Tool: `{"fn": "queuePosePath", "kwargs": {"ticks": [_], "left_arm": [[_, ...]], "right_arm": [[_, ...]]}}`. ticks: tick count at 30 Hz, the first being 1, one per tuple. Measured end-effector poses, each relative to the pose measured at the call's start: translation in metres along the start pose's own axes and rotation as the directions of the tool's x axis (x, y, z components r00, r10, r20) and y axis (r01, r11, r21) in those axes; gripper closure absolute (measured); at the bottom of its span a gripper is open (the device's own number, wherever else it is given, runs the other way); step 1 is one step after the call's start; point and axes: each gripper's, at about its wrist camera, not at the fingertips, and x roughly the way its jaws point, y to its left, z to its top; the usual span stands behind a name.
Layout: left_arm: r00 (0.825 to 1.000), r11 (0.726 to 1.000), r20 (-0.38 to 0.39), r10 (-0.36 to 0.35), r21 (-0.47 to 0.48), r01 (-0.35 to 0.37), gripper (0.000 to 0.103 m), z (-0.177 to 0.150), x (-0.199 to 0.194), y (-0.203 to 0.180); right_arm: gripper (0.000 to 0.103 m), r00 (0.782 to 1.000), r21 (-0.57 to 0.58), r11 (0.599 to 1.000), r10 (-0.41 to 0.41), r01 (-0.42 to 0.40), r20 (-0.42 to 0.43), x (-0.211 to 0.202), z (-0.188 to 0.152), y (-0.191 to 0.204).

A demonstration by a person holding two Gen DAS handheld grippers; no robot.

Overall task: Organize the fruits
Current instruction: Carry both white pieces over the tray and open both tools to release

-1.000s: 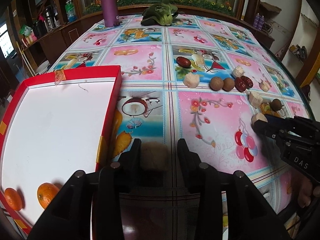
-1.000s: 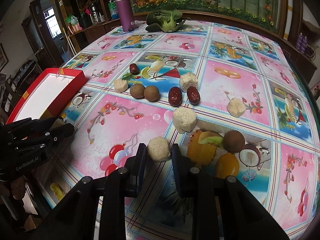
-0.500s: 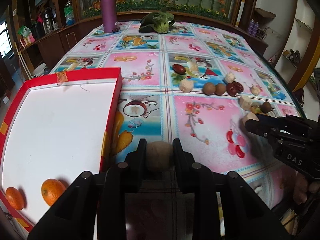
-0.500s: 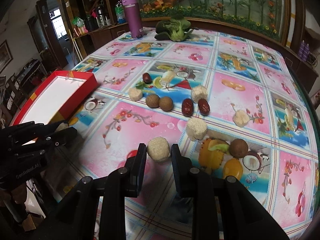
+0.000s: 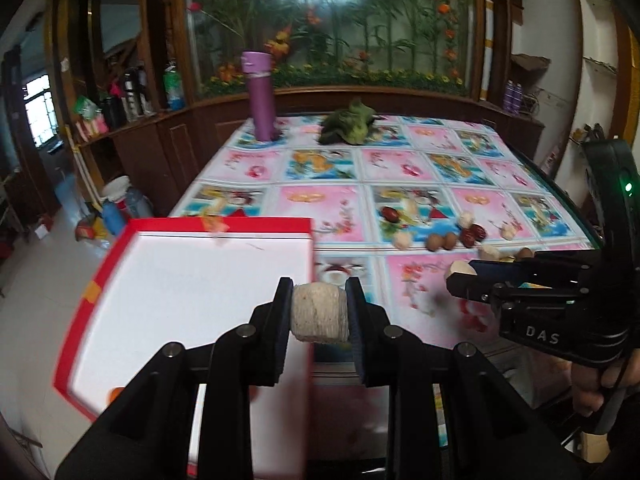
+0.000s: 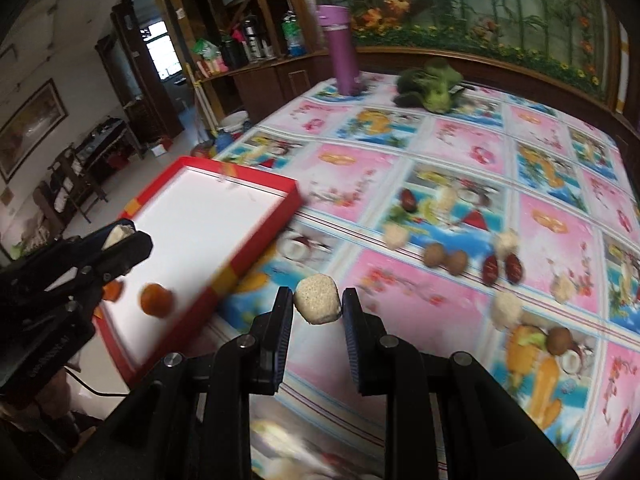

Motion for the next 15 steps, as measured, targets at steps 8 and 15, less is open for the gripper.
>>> {"fn": "queuePosePath", "kwargs": {"ticks": [8,15], "left_arm": [[0.983,0.980,0.006,0.182,-0.087,-0.181,0.075,-0.012,0.002,0.065],[0.968,0.957,-0.038,0.249,-0.142,-0.252,0.075,-0.025,0.013,0.105]], "right_arm": [[0.079,0.994,-0.061,0.992,0.107,-0.107,-0.015,0.034,0.029,0.070],[0.079,0.986,-0.089,0.983,0.153,-0.159,-0.068,0.067,0.038,0.111]]}}
